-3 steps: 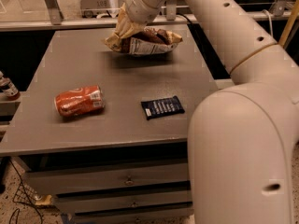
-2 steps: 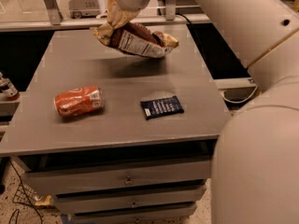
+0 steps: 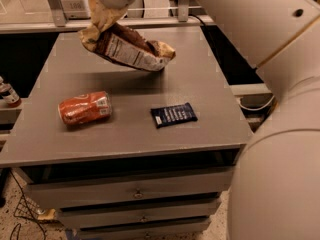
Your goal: Move brown chip bag near coke can
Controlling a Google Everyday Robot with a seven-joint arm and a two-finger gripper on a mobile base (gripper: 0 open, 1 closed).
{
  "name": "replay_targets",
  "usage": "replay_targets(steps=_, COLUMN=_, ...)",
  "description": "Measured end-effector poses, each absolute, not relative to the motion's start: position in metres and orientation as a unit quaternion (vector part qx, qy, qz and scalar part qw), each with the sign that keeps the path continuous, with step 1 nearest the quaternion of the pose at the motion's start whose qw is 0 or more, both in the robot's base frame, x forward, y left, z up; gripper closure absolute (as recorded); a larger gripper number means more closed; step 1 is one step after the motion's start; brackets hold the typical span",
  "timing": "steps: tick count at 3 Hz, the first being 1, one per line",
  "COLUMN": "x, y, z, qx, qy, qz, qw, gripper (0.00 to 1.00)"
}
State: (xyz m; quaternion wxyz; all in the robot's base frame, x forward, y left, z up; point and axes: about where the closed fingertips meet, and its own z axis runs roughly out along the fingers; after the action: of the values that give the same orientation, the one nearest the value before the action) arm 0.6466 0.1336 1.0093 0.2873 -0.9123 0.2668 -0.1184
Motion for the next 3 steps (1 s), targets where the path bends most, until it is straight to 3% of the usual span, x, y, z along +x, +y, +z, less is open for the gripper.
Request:
replay_targets(steps=2, x=0.600, y=0.205, z=1.013, qx=-0.939, qy=0.175, qz=-0.095, qw=0.279, gripper=1.00)
replay_targets(steps=3, x=0.600, y=0.205, z=1.013, qx=-0.940, qy=0.175, qz=-0.095, qw=0.279, gripper=1.00)
